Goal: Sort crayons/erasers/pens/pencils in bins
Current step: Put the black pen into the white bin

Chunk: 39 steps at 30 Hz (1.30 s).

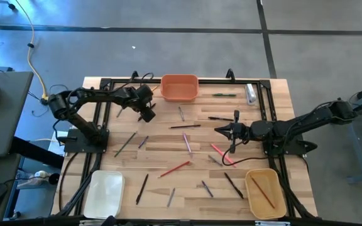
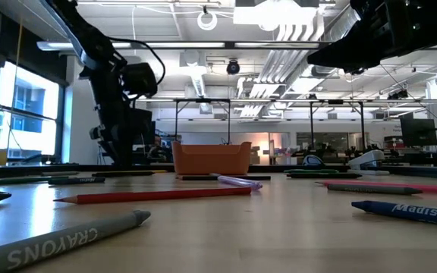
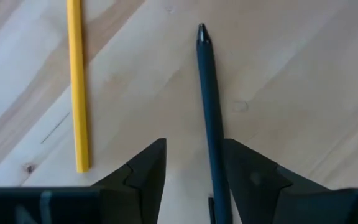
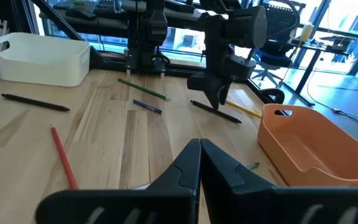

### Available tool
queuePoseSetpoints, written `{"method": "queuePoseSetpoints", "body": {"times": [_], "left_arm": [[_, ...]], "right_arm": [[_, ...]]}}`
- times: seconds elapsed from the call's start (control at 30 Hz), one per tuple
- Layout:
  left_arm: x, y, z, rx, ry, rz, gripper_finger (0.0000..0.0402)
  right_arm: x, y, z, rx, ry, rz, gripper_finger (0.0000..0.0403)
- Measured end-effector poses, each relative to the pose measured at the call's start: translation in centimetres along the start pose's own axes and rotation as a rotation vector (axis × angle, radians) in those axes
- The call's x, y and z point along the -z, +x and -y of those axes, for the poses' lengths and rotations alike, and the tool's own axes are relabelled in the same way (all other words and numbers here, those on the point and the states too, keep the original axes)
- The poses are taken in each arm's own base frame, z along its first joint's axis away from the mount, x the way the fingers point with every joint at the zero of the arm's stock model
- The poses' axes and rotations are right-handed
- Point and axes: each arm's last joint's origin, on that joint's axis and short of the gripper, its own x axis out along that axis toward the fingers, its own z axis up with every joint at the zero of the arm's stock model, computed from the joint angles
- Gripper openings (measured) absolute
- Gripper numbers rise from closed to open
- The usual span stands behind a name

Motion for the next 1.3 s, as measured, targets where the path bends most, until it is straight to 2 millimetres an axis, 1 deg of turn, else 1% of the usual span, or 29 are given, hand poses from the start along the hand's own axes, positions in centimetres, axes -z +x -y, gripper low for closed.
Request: {"method": "queuePoseSetpoints", "body": {"times": [0.2,0.3,0.67,0.77,0.9,1.03,1.1,1.2,1.3], "left_arm": [[0.1,-0.1,0.0,0.005,0.008,-0.008,0.0120],[0.1,-0.1,0.0,0.005,0.009,-0.010,0.0115],[0.1,-0.1,0.0,0.008,0.009,-0.014,0.0148],[0.0,-0.5,0.0,0.012,0.025,-0.049,0.0154],[-0.9,-1.9,0.5,0.010,0.062,-0.088,0.0158],[-2.3,-3.7,1.3,0.023,0.094,-0.085,0.0159],[-3.1,-4.2,1.7,0.036,0.106,-0.098,0.0159],[-4.2,-3.8,1.8,0.022,0.095,-0.151,0.0159],[-5.4,-2.4,1.7,-0.005,0.093,-0.212,0.0159]], "right_arm": [[0.0,0.0,0.0,0.000,-0.001,0.000,0.0000],[0.0,0.0,0.0,0.000,-0.001,0.000,0.0000],[0.0,0.0,0.0,0.000,-0.001,0.000,0.0000],[0.0,0.0,0.0,0.000,-0.001,0.000,0.0000],[0.0,0.0,0.0,0.000,-0.001,0.000,0.0000],[0.0,0.0,0.0,0.000,-0.001,0.000,0.0000],[0.0,0.0,0.0,0.000,-0.001,0.000,0.0000],[0.0,0.0,0.0,0.000,0.000,0.003,0.0000],[-0.1,0.0,0.0,0.001,0.001,0.005,0.0000]]}}
